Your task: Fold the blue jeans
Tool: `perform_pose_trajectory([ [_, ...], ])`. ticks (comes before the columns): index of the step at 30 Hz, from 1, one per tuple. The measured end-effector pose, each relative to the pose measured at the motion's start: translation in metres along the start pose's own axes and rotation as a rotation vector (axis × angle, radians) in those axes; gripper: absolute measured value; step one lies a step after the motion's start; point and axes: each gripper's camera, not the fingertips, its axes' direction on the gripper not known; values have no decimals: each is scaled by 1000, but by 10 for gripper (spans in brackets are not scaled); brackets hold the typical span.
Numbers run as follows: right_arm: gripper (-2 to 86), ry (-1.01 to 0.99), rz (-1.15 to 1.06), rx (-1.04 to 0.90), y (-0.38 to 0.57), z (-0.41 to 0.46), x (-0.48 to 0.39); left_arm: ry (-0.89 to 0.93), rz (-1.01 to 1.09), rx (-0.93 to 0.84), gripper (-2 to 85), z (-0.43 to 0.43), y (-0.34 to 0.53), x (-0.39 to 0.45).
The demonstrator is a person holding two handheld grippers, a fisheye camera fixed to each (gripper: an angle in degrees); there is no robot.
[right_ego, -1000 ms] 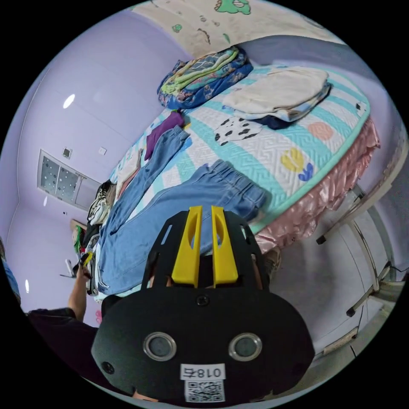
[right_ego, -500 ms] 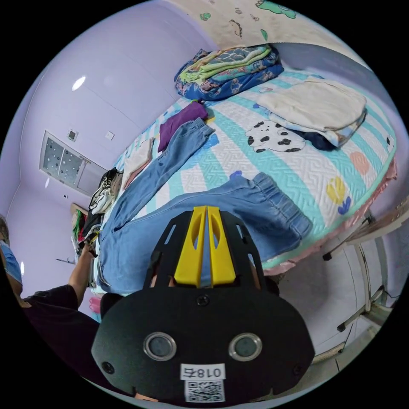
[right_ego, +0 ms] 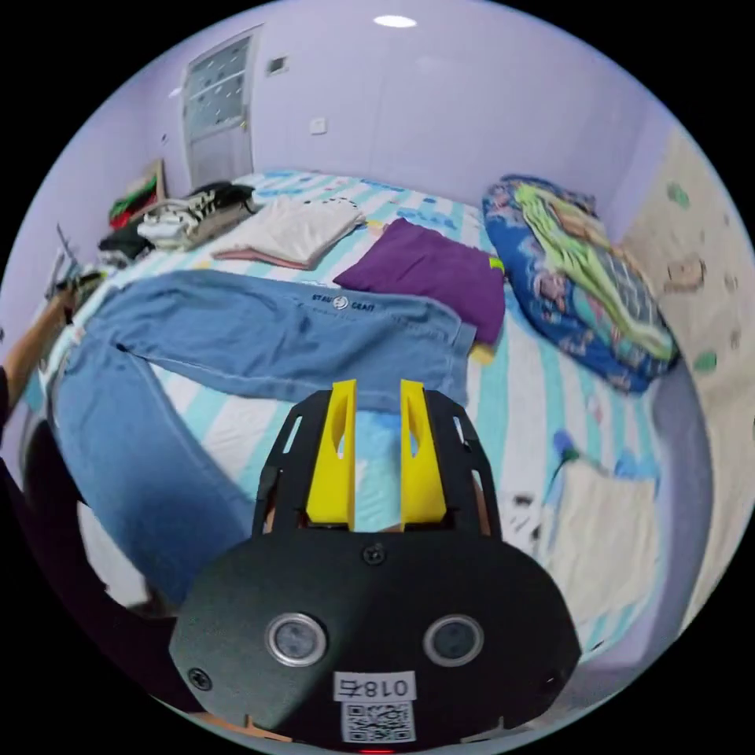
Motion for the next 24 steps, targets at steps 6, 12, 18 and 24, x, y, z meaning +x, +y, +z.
perform_pose_trajectory([
  [6,107,210,-258,-158,-109,117,13,-118,423,-225,116,53,-61,71],
  [12,102,286,-364,-327,-157,215,10,-106,547,-365,118,85,-104,100],
  [18,75,318,-383,-351,-172,251,-7,-147,629,-453,125,98,-123,123],
  [24,48,470,-486,-322,-145,266,-42,-126,627,-404,124,95,-126,133],
])
